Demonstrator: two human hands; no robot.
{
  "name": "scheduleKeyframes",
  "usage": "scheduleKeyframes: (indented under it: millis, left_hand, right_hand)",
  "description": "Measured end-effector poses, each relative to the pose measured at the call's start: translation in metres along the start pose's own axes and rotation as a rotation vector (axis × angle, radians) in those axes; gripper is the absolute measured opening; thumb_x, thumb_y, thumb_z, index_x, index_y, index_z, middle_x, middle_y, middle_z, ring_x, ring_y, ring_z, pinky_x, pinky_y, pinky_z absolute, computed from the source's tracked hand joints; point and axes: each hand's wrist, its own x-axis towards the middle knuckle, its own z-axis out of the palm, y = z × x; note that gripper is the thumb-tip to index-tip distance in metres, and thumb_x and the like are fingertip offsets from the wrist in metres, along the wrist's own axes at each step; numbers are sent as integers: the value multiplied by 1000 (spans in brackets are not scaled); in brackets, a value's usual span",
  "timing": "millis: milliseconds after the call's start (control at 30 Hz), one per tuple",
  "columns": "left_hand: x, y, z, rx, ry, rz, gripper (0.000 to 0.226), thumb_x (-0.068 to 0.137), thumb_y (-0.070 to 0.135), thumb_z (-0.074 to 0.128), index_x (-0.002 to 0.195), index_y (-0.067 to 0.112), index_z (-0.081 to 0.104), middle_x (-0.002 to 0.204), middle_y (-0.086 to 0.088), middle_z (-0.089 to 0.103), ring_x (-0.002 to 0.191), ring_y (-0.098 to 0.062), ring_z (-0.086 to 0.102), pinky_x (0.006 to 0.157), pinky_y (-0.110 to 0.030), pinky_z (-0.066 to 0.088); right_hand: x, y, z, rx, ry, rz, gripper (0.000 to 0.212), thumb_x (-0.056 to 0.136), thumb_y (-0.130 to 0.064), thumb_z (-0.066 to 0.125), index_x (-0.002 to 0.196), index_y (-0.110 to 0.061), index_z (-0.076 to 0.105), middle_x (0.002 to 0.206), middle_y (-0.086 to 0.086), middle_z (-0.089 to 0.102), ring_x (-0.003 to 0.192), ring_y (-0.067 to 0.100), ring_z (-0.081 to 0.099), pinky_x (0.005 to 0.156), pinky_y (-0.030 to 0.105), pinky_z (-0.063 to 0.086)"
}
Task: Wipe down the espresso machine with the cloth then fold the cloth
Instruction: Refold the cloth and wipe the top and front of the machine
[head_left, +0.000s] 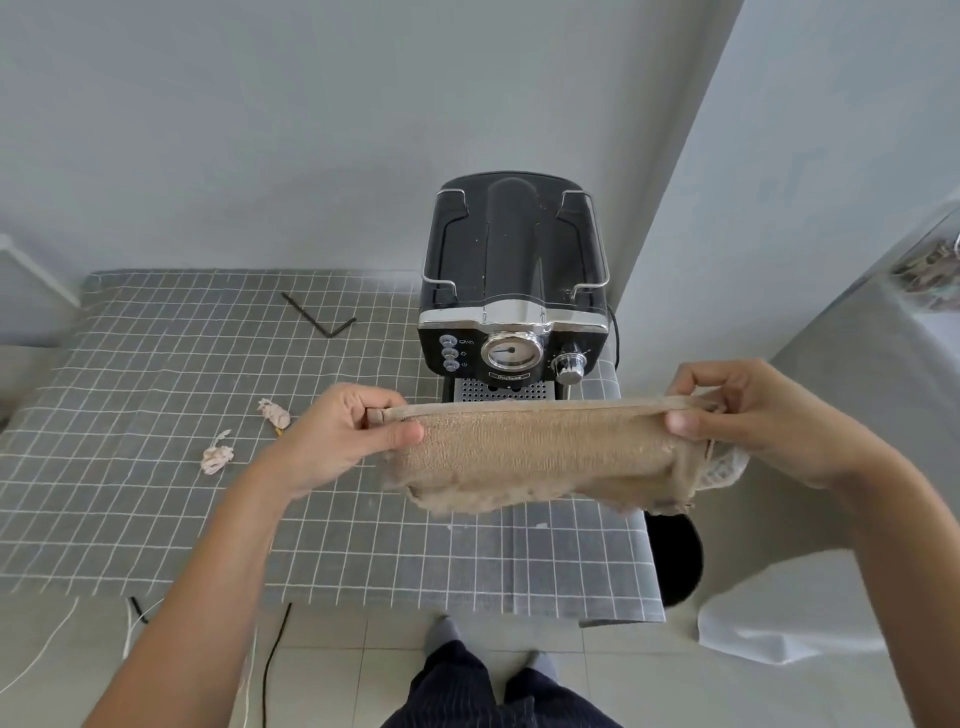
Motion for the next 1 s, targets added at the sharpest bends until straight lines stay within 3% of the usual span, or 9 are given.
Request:
scheduleKeyframes:
  millis: [67,233,300,367,467,567,667,800,1000]
  left_hand:
    - [1,-8,4,-8,-22,-83,16,81,13,66,79,-4,65,59,6,60,55,-4,55,53,-13,45]
    - [21,-75,14,80,117,-274,20,80,21,70,93,6,68,74,1,70,69,-14,65,55,-18,50]
    - [32,-104,27,253,213,-320,23,82,24,70,102,12,65,87,2,71,83,-16,68,70,-22,55]
    - [38,-132,46,543,308,-341,44,86,29,66,125,15,54,120,-2,62,111,-19,60,95,-32,49]
    - [40,-165,80,882,214,-297,76,87,46,58,149,24,21,157,-6,15,144,-27,18,114,-47,20]
    - [36,-188,108,1082,-86,-232,86,86,63,44,149,36,-7,155,0,-26,141,-27,-23,111,-57,-8]
    - [32,-209,116,1132,-75,-208,78,82,72,26,149,39,6,158,4,-14,145,-27,-15,113,-59,-4]
    - [31,-210,114,1069,88,-99,53,82,66,30,113,41,65,141,11,50,137,-22,37,112,-59,18]
    - [36,-198,108,799,230,24,21,77,50,63,87,35,74,112,17,68,120,2,45,115,-56,4]
  right_hand:
    - [9,18,3,8,-34,86,37,81,-37,77,86,-5,60,66,17,61,60,24,53,57,30,40]
    - [50,92,32,-42,75,321,24,87,-24,72,106,-15,61,84,21,72,66,24,71,64,37,58]
    - [67,124,51,-176,180,385,30,88,-24,71,115,-17,60,83,7,71,58,10,67,56,26,55]
    - [79,152,72,-374,220,437,48,87,-40,68,131,-27,52,104,5,67,82,14,69,74,28,58]
    - [87,192,103,-791,17,460,91,68,-76,53,148,-53,16,162,14,7,149,37,10,117,55,15]
    - [79,210,128,-935,-87,409,106,75,-71,62,150,-50,-11,150,2,-38,141,38,-32,114,60,-9]
    - [70,219,136,-926,76,323,89,78,-63,65,151,-47,17,162,1,-16,149,36,-17,121,52,-4]
    - [70,223,143,-811,271,98,35,79,-31,77,114,-27,73,144,4,51,144,40,26,114,57,26]
    - [64,211,134,-571,294,-8,11,80,-29,71,84,-20,77,93,-18,69,104,13,62,106,46,42]
